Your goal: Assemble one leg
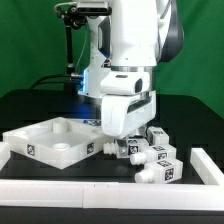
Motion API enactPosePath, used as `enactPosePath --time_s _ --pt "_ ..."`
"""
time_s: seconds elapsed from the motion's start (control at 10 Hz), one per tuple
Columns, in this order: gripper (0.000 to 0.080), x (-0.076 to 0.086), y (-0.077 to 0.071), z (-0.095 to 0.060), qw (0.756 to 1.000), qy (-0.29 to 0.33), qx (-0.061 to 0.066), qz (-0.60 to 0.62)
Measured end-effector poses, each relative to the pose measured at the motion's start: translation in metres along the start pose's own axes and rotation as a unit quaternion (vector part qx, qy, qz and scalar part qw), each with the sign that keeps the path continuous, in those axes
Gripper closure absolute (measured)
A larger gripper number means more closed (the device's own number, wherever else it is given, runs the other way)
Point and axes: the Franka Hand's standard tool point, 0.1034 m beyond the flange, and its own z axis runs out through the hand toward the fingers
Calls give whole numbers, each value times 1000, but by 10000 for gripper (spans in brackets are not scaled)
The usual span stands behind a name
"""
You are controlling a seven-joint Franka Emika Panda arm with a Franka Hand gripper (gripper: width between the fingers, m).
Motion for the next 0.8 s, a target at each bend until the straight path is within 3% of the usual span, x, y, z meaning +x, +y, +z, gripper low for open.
enactPosePath --time_s 0.1,0.2,0.3,0.4,0.5,0.6,0.8 --pt "150 0 0 0 1000 0 0 0" --pt "269 0 0 0 1000 0 0 0" --pt "269 0 0 0 1000 0 0 0" --pt "477 0 0 0 1000 0 0 0" --pt "477 0 0 0 1000 0 0 0" --pt "538 0 0 0 1000 0 0 -1" --pt "538 2 6 -11 1000 1 -5 -24"
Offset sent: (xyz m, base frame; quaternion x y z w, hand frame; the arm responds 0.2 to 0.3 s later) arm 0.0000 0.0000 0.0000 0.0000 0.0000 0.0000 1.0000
